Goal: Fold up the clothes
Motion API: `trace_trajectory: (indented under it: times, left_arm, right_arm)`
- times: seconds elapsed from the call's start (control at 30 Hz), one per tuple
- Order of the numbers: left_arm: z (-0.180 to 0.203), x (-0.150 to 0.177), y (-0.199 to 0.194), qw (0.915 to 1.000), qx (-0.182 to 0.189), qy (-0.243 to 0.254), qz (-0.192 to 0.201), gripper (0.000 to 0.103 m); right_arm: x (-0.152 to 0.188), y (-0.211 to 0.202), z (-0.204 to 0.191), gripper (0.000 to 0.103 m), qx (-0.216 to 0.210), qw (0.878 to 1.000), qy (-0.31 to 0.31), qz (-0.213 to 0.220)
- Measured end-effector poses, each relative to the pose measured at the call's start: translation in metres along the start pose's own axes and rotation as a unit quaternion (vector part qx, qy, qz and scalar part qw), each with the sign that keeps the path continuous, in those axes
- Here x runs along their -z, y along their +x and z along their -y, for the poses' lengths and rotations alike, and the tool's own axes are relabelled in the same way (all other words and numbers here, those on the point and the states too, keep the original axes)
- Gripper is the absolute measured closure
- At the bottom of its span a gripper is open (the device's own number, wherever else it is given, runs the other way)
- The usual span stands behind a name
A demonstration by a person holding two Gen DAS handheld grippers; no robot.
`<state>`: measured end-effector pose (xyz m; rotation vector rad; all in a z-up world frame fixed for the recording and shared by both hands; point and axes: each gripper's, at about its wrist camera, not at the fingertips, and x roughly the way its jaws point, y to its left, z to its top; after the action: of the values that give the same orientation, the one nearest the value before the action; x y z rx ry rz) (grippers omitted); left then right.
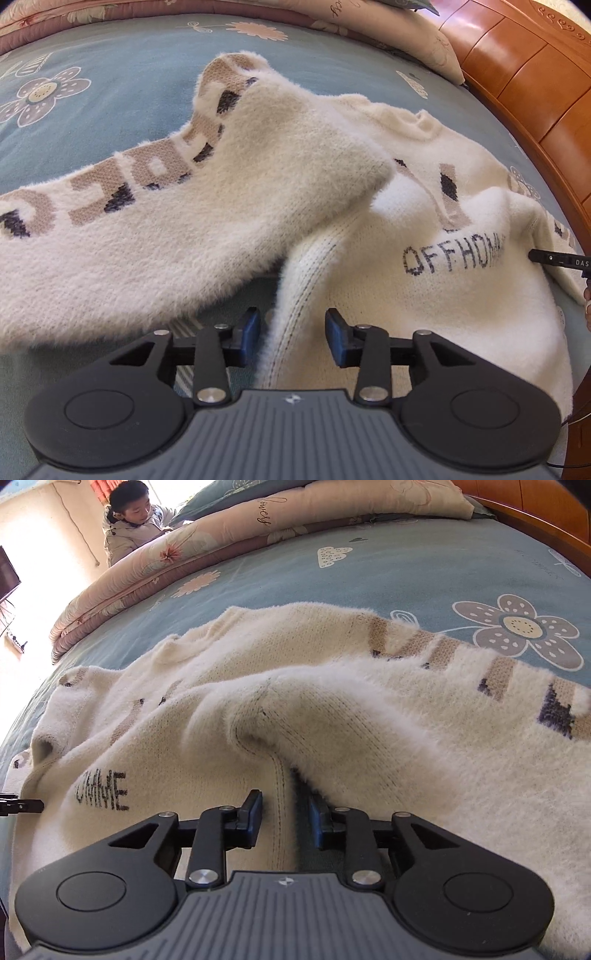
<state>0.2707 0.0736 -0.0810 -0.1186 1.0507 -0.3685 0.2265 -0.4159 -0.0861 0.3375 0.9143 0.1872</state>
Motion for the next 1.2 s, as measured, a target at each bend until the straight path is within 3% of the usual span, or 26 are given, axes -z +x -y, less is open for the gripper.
trace_trajectory:
  times: [0.17,0.3,0.57,0.63,0.7,0.77,0.87,0.97,1.03,1.1,1.2]
  left_arm:
    - [-0.020,0.035,-0.022,0.9974,0.048,-0.053,-0.008,0.052]
    - [-0.025,0.064,-0.028,0.9935,0.078,-0.081,-0.021,0.051]
    - [-0.023,0.091,-0.043,0.9901,0.089,-0.104,-0.030,0.049]
    - [-0.022,0.098,-0.046,0.9906,0.083,-0.103,-0.037,0.050]
    - [-0.019,0.105,-0.048,0.9917,0.072,-0.098,-0.043,0.055]
    - [-0.010,0.106,-0.052,0.9965,0.034,-0.064,-0.041,0.096]
    - [0.003,0.102,-0.063,0.9993,-0.003,-0.020,-0.030,0.096]
    - [0.005,0.097,-0.074,0.9994,-0.020,-0.001,-0.028,0.094]
    - [0.000,0.098,-0.071,0.9981,-0.044,-0.003,-0.042,0.092]
    - [-0.001,0.100,-0.071,0.9954,-0.081,0.010,-0.052,0.092]
    - [0.017,0.097,-0.085,0.9954,-0.081,0.047,-0.020,0.086]
  right_arm:
    - [0.037,-0.031,0.017,0.061,-0.043,0.998,0.052,-0.019]
    - [0.073,-0.046,0.020,0.060,-0.080,0.993,0.084,-0.037]
    - [0.111,-0.065,0.007,0.053,-0.115,0.988,0.094,-0.050]
    - [0.116,-0.068,0.006,0.053,-0.115,0.988,0.095,-0.051]
    - [0.118,-0.071,0.004,0.067,-0.102,0.989,0.090,-0.049]
    - [0.118,-0.073,0.000,0.079,-0.076,0.993,0.079,-0.050]
    - [0.111,-0.080,-0.013,0.088,-0.019,0.998,0.033,-0.051]
    - [0.107,-0.084,-0.028,0.088,0.037,0.997,-0.027,-0.059]
    - [0.108,-0.084,-0.034,0.087,0.051,0.996,-0.045,-0.062]
    - [0.107,-0.088,-0.049,0.080,0.052,0.995,-0.064,-0.047]
    - [0.105,-0.094,-0.072,0.077,0.054,0.994,-0.092,-0.024]
